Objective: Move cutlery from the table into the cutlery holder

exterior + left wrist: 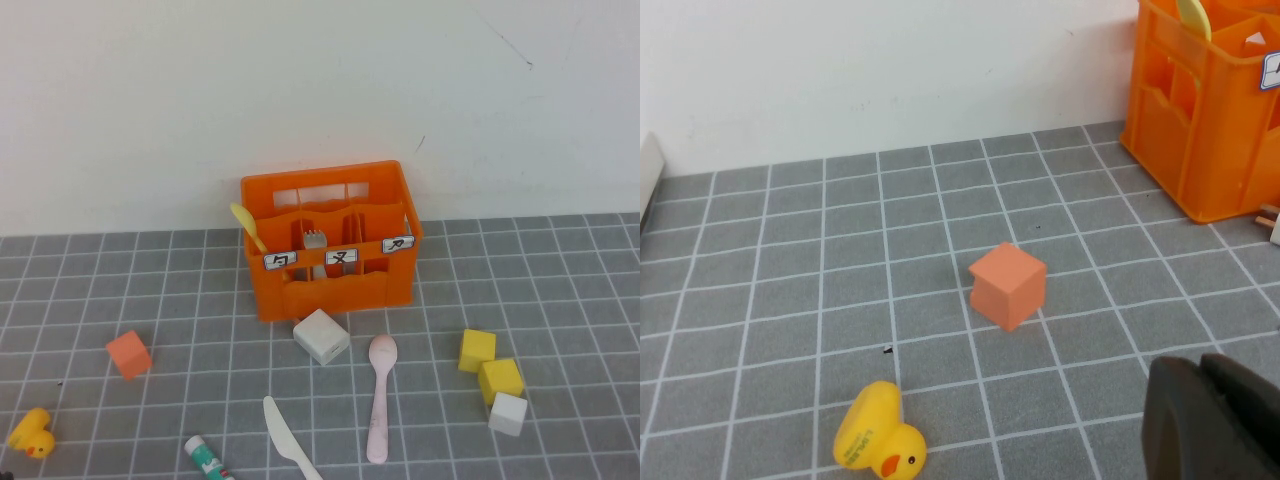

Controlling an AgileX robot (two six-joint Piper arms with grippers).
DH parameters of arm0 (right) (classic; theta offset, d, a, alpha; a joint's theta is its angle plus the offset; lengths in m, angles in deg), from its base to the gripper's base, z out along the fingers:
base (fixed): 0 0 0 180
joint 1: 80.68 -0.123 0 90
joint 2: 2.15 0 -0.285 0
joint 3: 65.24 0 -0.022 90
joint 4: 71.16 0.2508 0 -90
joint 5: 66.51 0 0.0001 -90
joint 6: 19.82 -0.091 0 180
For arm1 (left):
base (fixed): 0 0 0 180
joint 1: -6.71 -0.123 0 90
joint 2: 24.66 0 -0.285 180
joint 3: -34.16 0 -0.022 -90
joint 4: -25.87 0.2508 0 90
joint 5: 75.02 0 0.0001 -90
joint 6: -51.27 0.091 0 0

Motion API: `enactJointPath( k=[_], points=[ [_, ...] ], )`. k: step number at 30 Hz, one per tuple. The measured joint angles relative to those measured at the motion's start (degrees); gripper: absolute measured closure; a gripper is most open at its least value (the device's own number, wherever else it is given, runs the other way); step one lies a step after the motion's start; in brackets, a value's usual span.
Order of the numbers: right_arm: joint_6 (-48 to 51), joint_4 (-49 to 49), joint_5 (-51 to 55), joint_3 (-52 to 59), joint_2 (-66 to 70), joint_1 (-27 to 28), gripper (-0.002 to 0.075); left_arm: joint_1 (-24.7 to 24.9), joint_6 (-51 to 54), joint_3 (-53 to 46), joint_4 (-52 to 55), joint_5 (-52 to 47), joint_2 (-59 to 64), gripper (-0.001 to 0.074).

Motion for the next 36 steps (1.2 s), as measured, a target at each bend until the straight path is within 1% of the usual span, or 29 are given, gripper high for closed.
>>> enactJointPath(
  k=[15,20,23,32,36],
  points=[
    [0.36,0.10,-0.36,0.00,0.00,0.00,0.0729,0.00,0.00,0.00,0.22,0.00,0.00,0.0736],
    [0.36,0.20,-4.85,0.37,0.00,0.00,0.0729,0.00,0.00,-0.13,0.64,2.24,0.00,0.0736],
    [0.36,0.20,-11.09,0.37,0.00,0.00,0.0729,0.00,0.00,-0.34,0.81,7.82,0.00,0.0736],
    [0.36,0.20,-35.79,0.37,0.00,0.00,0.0729,0.00,0.00,-0.34,0.81,33.31,0.00,0.0736],
    [-1.47,0.59,-43.81,0.37,0.00,0.00,0.0729,0.00,-0.60,-0.34,0.81,40.91,0.00,0.0736]
  ],
)
